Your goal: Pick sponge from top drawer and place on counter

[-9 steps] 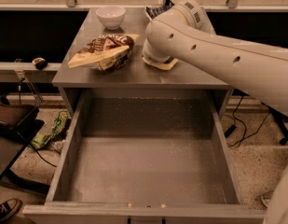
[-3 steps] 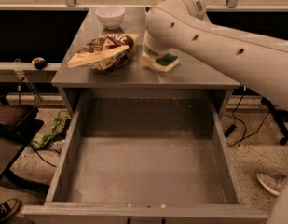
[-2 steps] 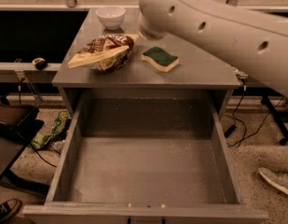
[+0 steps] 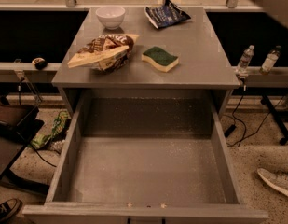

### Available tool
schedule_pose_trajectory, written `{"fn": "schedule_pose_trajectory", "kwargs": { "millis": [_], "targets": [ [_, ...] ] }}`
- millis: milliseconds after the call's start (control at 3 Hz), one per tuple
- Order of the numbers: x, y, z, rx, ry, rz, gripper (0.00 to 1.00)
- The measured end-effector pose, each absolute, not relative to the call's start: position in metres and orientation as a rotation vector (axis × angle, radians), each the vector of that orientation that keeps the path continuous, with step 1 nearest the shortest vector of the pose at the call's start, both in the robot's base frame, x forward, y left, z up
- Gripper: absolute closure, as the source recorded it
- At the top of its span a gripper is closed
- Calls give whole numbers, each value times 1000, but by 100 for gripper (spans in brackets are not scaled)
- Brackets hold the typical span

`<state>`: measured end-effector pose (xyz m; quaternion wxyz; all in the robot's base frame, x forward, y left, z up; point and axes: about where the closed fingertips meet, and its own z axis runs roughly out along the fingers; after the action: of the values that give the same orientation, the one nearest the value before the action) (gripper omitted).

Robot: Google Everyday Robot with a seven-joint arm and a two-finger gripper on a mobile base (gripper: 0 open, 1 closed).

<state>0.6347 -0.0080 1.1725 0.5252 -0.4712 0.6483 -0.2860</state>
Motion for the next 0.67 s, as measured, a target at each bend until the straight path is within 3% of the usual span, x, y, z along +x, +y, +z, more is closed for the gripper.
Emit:
{"fn": "schedule_pose_trajectory", "kwargs": {
  "millis": [333,667],
  "targets": [
    [631,-69,1213,-945,1580,-661,82],
    [626,-72,1216,-935,1582,-649,59]
  ]
}}
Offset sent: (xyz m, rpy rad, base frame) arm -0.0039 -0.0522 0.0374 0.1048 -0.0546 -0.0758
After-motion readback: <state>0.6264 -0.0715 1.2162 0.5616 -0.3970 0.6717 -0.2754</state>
